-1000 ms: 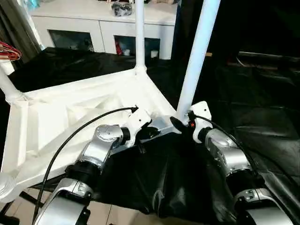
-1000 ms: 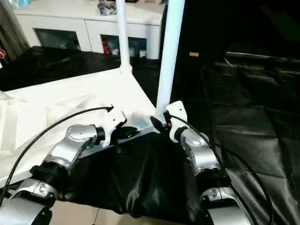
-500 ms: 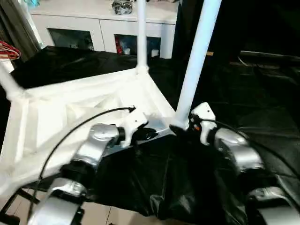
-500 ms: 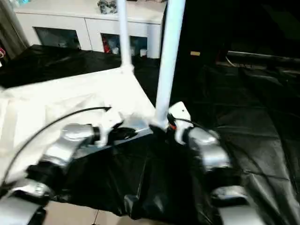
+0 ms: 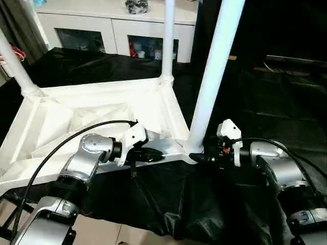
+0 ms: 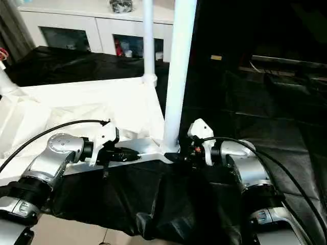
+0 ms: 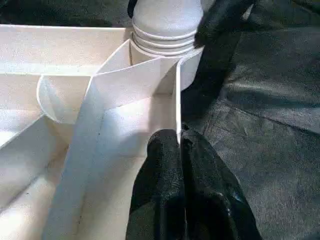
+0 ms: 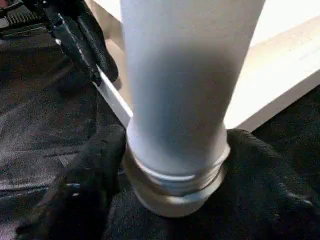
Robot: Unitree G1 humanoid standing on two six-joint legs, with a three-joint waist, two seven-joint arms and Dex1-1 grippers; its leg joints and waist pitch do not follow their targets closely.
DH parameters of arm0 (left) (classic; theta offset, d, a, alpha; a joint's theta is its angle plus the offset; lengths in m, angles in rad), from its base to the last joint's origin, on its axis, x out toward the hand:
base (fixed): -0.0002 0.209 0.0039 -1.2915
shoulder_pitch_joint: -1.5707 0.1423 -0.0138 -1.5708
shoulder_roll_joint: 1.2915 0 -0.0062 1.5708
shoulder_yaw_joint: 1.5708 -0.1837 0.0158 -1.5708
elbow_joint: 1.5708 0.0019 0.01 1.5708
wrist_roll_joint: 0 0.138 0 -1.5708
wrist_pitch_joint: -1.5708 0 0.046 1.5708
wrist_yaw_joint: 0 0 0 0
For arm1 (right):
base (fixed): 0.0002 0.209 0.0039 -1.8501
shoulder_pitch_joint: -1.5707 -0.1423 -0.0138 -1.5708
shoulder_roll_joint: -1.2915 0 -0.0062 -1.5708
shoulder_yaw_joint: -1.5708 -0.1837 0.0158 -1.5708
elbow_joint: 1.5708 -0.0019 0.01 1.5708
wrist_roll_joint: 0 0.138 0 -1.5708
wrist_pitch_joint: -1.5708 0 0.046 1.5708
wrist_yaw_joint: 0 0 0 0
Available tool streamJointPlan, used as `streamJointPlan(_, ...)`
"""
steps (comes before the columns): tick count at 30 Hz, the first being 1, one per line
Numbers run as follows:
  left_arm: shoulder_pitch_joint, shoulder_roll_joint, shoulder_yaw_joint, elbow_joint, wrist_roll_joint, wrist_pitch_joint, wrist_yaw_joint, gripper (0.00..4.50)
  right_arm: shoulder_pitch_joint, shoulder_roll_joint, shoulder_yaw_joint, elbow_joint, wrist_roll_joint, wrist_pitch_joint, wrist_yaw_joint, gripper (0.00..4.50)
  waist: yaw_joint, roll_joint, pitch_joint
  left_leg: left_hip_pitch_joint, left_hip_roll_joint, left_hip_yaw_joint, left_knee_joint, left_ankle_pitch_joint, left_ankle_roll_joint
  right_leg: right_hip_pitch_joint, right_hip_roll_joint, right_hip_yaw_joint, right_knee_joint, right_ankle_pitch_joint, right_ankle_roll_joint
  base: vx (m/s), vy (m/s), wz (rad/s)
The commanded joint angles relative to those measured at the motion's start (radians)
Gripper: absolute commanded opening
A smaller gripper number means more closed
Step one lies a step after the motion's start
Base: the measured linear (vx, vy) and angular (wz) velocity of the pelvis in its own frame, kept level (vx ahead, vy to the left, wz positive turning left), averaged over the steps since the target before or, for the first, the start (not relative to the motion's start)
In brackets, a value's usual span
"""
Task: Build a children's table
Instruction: Rotate leg to tighten
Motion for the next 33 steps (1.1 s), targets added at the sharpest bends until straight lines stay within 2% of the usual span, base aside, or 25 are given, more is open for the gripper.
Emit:
streamJointPlan(1,-0.019,-0.012,0.0,-0.051,-0.036,-0.005,-0.004,0.0,-0.004,0.02,0.023,-0.02,0.001,-0.006,0.01,3.0,0.002,-0.005,-0.066,0.015,0.043,-0.015,-0.065,-0.205,0.055,0.048,-0.06,0.037,-0.07,-0.186,-0.267,0.0,0.0,0.0)
streamJointPlan(2,-0.018,-0.014,-0.001,-0.054,-0.037,-0.003,-0.005,0.0,-0.005,0.023,0.025,-0.019,0.0,-0.007,0.008,2.84,0.002,-0.005,-0.067,0.014,0.043,-0.015,-0.065,-0.201,0.056,0.05,-0.06,0.037,-0.069,-0.182,-0.267,0.0,0.0,0.0)
streamJointPlan(12,-0.016,-0.023,-0.006,-0.057,-0.031,-0.006,0.004,0.0,-0.006,0.055,0.047,-0.009,-0.015,-0.025,-0.019,2.74,0.001,-0.004,-0.067,0.015,0.042,-0.016,-0.065,-0.204,0.052,0.049,-0.06,0.037,-0.069,-0.187,-0.264,0.0,0.0,0.0)
streamJointPlan(21,-0.017,-0.087,-0.007,-0.037,0.021,-0.009,0.163,0.0,0.013,0.113,0.043,0.003,-0.034,-0.019,-0.126,2.74,-0.008,-0.008,-0.065,0.016,0.039,-0.017,-0.065,-0.213,0.045,0.048,-0.06,0.039,-0.074,-0.217,-0.253,0.0,0.0,0.0)
streamJointPlan(23,-0.028,-0.134,-0.014,-0.019,0.045,0.0,0.243,0.0,0.004,0.177,0.024,0.039,-0.054,-0.016,-0.263,2.74,-0.01,-0.007,-0.064,0.017,0.04,-0.018,-0.066,-0.224,0.039,0.045,-0.061,0.04,-0.079,-0.242,-0.246,0.0,0.0,0.0)
streamJointPlan(24,-0.029,-0.135,-0.014,-0.019,0.045,0.001,0.246,0.0,0.004,0.179,0.023,0.04,-0.055,-0.016,-0.267,2.74,-0.013,-0.009,-0.063,0.017,0.038,-0.019,-0.067,-0.226,0.031,0.045,-0.061,0.04,-0.079,-0.257,-0.239,0.0,0.0,0.0)
streamJointPlan(25,-0.039,-0.182,-0.028,-0.004,0.061,0.009,0.304,0.0,-0.004,0.244,0.013,0.07,-0.068,-0.016,-0.377,2.74,-0.016,-0.008,-0.062,0.016,0.038,-0.02,-0.069,-0.237,0.026,0.044,-0.061,0.04,-0.081,-0.279,-0.23,0.0,0.0,0.0)
streamJointPlan(29,-0.058,-0.253,-0.053,0.026,0.1,0.011,0.401,0.0,-0.017,0.345,0.012,0.097,-0.079,-0.003,-0.503,2.74,-0.02,-0.009,-0.059,0.023,0.037,-0.024,-0.072,-0.288,0.007,0.038,-0.061,0.04,-0.093,-0.378,-0.193,0.0,0.0,0.0)
streamJointPlan(33,-0.062,-0.298,-0.068,0.035,0.122,0.006,0.444,0.0,-0.037,0.396,0.032,0.117,-0.118,-0.045,-0.566,2.74,-0.019,-0.007,-0.059,0.023,0.036,-0.025,-0.075,-0.304,0.001,0.037,-0.061,0.04,-0.095,-0.379,-0.182,0.0,0.0,0.0)
